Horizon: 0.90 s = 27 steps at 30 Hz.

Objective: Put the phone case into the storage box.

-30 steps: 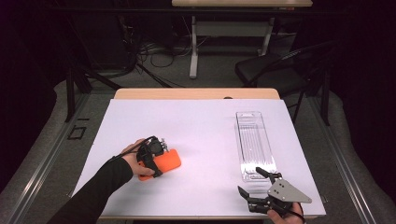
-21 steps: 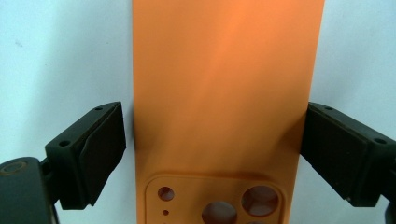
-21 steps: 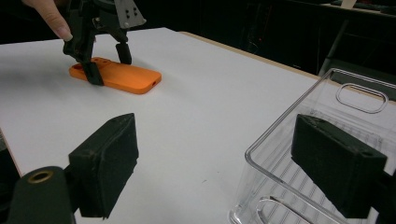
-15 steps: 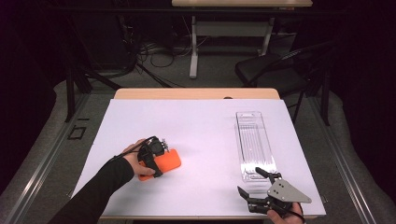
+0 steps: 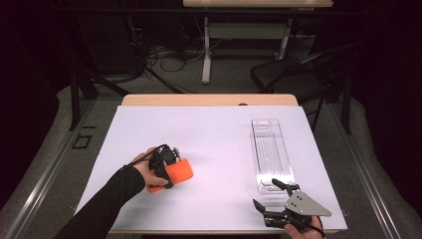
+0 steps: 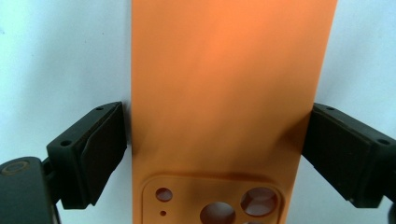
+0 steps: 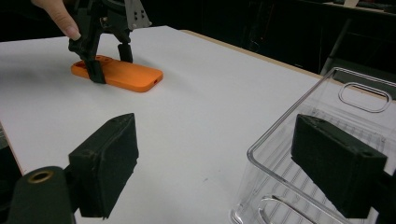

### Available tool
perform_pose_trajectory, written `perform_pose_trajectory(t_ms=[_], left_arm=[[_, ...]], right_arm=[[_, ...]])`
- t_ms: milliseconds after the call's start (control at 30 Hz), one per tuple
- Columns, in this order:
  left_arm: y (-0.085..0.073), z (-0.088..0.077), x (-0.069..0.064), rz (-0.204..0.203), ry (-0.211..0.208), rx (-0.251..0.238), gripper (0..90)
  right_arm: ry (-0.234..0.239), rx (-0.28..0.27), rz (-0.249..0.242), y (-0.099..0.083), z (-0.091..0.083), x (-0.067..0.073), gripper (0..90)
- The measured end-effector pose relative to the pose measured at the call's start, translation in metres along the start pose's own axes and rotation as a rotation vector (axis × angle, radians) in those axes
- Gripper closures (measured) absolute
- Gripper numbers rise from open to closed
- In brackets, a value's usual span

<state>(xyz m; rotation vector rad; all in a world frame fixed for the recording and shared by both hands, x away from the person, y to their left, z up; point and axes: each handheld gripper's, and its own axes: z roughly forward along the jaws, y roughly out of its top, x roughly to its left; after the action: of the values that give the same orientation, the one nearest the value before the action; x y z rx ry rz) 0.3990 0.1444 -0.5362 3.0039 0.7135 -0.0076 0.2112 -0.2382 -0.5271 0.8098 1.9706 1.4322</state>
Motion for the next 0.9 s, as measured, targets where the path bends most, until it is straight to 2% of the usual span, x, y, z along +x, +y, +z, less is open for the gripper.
perform_pose_trajectory(t_ms=[467,700,900], left_arm=[[0.0011,-0.0006,0.0020,0.006,-0.022,0.011,9.7],[0.0009,-0.0007,0.0020,0.010,-0.018,0.006,11.1],[0.0027,-0.0021,0.0019,0.016,-0.016,0.024,14.2]], right_arm=[[0.005,0.007,-0.007,-0.0002,0.0004,0.0003,14.3],[0.008,0.007,-0.008,-0.0004,0.0008,0.0002,14.3],[0.008,0.006,-0.007,-0.0008,0.0010,0.0000,14.3]])
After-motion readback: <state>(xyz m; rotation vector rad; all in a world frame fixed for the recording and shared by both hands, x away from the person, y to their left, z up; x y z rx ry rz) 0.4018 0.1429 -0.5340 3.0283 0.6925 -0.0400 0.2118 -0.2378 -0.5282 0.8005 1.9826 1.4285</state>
